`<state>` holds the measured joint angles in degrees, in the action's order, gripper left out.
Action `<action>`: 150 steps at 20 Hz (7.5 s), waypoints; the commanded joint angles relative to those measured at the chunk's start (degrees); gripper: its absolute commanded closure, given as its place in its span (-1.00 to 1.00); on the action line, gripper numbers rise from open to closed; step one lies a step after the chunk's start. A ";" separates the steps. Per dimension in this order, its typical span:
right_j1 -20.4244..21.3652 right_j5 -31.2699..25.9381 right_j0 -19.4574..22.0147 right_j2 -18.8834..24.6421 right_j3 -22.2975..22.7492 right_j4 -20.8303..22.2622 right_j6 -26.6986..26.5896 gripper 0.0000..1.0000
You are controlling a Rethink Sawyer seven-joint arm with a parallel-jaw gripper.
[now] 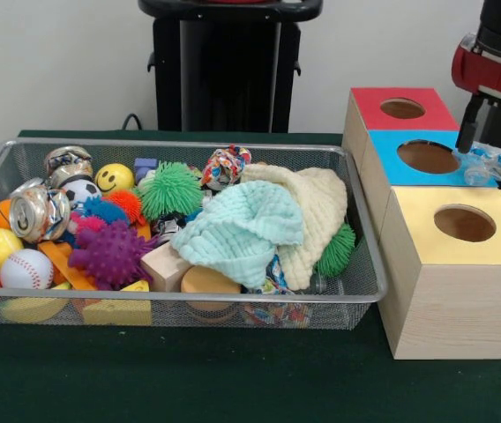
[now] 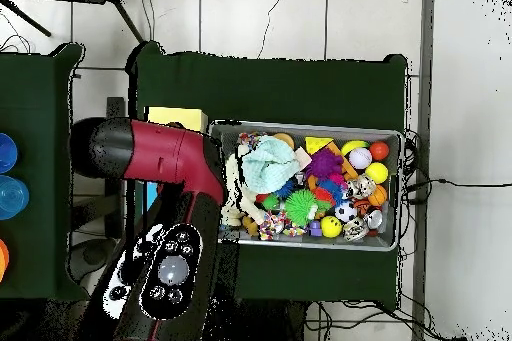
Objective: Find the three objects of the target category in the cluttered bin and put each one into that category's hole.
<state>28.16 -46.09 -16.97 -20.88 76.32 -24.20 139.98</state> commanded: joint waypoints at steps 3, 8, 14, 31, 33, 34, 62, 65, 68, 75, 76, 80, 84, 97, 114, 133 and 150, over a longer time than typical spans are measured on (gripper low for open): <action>-2.06 -2.74 0.24 1.69 0.52 -1.60 15.21 -1.00; -1.69 -3.62 0.31 1.77 0.97 -1.08 14.07 -1.00; -0.66 -4.02 0.77 2.23 2.75 -0.25 11.50 -1.00; 1.80 1.84 3.57 4.29 10.49 1.99 3.35 -1.00; 2.10 2.31 4.12 4.64 11.18 2.18 2.56 -1.00; 2.16 2.59 4.37 4.80 11.41 2.21 2.34 -1.00; 0.03 0.57 -0.21 3.93 6.90 0.51 10.93 -1.00; -0.96 0.60 -0.86 3.67 5.61 0.14 11.98 -1.00; -1.42 0.88 -1.11 3.52 5.18 -0.19 12.40 -1.00; -2.05 1.43 -1.19 3.44 4.40 -1.00 12.87 -1.00; -2.01 1.83 -1.09 3.54 4.53 -1.00 12.49 -1.00; -0.66 4.16 -0.61 4.06 6.43 -2.41 12.31 -1.00; -1.37 5.73 0.10 4.21 7.32 -2.22 11.13 -1.00; -1.53 6.38 0.60 4.38 7.62 -2.02 10.31 -1.00; -1.27 6.80 0.48 4.80 8.58 -2.25 10.22 1.00; -0.51 5.53 0.21 4.69 8.85 -1.55 9.22 1.00; 2.00 5.33 3.85 5.94 11.28 0.26 2.82 1.00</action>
<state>29.38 -42.39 -16.68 -20.77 81.96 -24.71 139.98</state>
